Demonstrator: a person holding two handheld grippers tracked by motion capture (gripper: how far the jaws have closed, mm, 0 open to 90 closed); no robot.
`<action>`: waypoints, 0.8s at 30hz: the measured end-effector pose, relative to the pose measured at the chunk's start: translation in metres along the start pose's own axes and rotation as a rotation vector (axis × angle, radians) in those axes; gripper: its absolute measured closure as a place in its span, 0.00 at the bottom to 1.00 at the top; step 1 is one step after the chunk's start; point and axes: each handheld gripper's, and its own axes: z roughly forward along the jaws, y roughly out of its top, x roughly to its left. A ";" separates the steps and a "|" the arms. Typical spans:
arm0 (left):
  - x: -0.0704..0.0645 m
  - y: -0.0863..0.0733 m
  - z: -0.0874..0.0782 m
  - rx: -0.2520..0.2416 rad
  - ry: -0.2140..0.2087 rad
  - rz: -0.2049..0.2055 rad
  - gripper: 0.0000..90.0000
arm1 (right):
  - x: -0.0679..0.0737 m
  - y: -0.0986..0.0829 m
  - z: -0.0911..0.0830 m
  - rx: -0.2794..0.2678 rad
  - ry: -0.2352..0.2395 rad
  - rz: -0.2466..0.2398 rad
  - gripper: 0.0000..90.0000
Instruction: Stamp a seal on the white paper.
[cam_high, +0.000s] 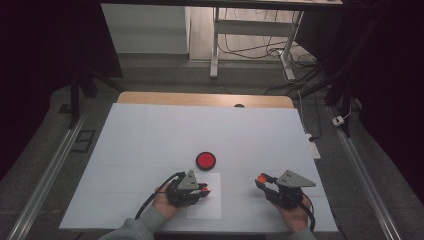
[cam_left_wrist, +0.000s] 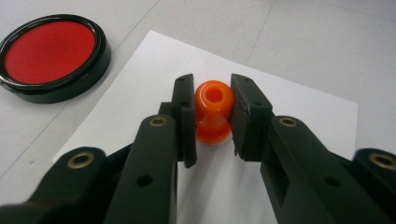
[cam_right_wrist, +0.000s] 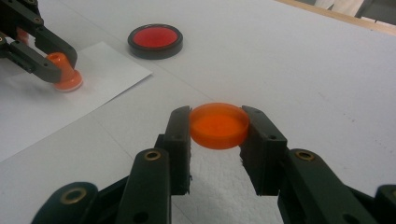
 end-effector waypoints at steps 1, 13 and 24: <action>0.000 0.000 0.000 -0.003 0.001 0.001 0.81 | 0.000 0.000 0.000 0.000 0.000 0.000 0.71; 0.000 0.000 0.000 -0.002 0.002 0.008 0.80 | 0.002 0.001 -0.001 -0.003 0.001 -0.002 0.71; -0.005 0.002 -0.001 0.010 0.037 0.042 0.80 | 0.003 0.002 0.000 -0.009 0.007 -0.004 0.71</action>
